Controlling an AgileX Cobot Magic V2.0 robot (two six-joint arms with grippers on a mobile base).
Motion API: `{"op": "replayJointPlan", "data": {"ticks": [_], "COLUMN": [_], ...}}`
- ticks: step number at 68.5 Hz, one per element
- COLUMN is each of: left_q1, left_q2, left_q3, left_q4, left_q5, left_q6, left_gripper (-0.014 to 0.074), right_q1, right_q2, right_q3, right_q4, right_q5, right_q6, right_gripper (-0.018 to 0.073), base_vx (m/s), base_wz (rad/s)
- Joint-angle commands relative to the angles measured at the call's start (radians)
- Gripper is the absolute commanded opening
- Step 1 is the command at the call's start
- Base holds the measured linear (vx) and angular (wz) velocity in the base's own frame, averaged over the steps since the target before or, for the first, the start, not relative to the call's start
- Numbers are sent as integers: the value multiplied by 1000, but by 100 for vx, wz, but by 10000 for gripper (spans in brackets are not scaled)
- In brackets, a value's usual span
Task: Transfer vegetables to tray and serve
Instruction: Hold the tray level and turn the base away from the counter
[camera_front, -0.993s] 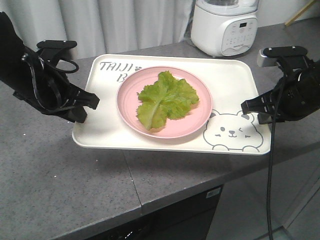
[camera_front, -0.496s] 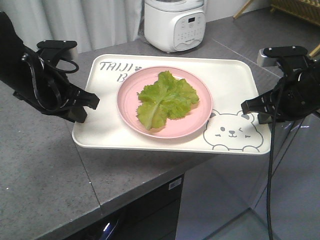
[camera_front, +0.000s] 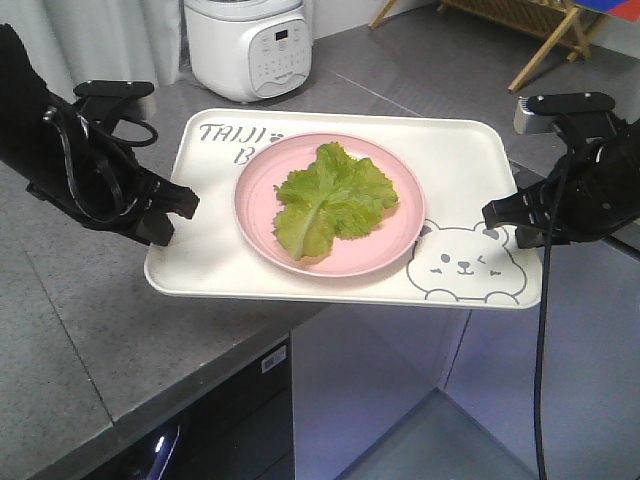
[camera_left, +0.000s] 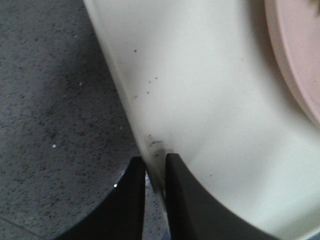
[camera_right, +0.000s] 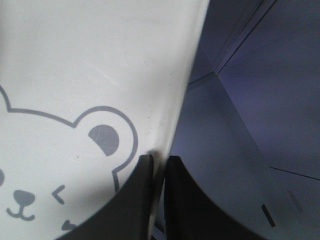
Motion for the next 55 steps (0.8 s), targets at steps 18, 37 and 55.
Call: {"op": "replayJointPlan", "data": {"ticks": [18, 37, 55], "left_q1": [-26, -26, -26], "left_q2": [-54, -54, -54], "left_q3": [-30, -30, -30], "left_q4": [-139, -139, -139], "left_q5": [-81, -81, -81], "left_q6": [30, 30, 30], "left_gripper": [-6, -6, -6], "right_q1": [17, 17, 17], "right_q2": [-43, -43, -43], "right_q3": [-29, -29, -29], "right_q4": [92, 92, 92], "right_q5": [-40, -40, -40], "right_q6": [-58, -58, -58], "right_gripper": [-6, -6, -6], "base_vx": [-3, -3, -3], "base_wz": [-31, -30, -29]}}
